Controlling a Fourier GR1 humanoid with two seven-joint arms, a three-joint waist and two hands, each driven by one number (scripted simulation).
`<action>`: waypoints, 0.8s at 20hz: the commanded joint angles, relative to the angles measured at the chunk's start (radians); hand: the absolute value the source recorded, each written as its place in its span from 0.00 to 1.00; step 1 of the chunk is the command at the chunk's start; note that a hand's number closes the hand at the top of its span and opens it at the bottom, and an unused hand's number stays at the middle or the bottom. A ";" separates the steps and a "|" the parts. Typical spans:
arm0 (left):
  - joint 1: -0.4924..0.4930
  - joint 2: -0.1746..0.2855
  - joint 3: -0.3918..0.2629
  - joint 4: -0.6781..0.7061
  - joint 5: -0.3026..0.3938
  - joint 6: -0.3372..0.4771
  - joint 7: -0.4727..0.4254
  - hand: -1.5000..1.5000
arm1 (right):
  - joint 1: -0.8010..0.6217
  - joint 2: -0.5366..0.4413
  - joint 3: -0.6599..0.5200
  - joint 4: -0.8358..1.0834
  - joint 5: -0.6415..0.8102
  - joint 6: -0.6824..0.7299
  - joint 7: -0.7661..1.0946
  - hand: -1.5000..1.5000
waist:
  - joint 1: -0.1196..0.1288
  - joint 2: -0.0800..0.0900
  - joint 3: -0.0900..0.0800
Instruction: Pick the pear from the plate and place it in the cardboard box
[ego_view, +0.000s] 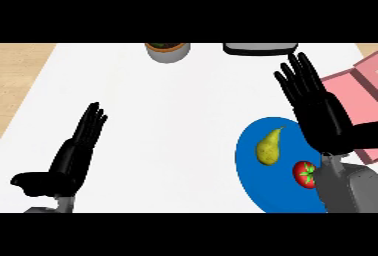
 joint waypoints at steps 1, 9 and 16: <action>-0.017 0.033 0.050 0.007 0.011 0.000 0.058 0.50 | 0.054 0.004 -0.005 0.011 0.047 -0.019 -0.035 0.00 | -0.020 0.001 -0.035; 0.044 0.087 0.155 0.031 0.112 0.011 0.173 0.50 | 0.201 -0.146 -0.238 -0.003 0.449 -0.496 -0.128 0.00 | -0.089 -0.009 -0.038; 0.022 0.162 0.219 -0.005 0.190 -0.075 0.275 0.50 | 0.427 -0.101 -0.017 -0.262 0.738 -0.566 -0.205 0.00 | -0.036 -0.004 -0.037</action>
